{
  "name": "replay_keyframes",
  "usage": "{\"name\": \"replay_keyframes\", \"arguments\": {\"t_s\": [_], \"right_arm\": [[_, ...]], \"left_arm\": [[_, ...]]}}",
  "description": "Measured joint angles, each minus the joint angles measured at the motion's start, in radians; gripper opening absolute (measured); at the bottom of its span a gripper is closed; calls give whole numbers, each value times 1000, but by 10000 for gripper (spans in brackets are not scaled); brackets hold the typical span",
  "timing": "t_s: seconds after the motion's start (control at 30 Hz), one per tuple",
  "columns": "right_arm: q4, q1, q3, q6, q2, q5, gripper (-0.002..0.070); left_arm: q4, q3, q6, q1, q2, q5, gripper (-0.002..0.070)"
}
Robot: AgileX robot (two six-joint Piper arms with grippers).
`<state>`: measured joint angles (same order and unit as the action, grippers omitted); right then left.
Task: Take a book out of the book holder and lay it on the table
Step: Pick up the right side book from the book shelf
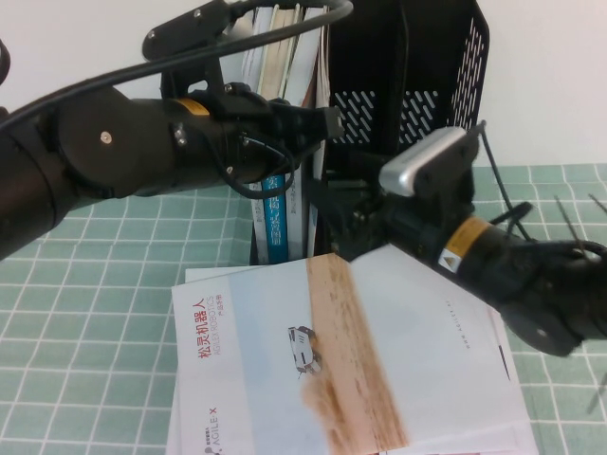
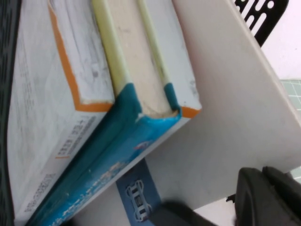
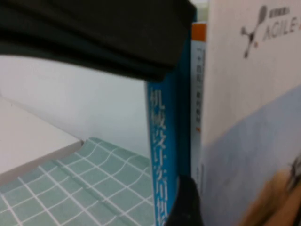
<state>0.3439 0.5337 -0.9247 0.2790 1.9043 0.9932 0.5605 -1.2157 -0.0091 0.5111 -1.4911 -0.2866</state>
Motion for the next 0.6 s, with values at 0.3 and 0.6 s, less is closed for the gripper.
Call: {"name": "replay_keyframes", "arguments": {"t_s": [0.3,0.6], "right_arm": [[-7,0,-91,-2,101,0,424],[-2,0,-92,-7,106,5,214]], "left_arm": [[2,0,19,0,0,-24,-3],[2,0,26,0,0,-51,-3]]}}
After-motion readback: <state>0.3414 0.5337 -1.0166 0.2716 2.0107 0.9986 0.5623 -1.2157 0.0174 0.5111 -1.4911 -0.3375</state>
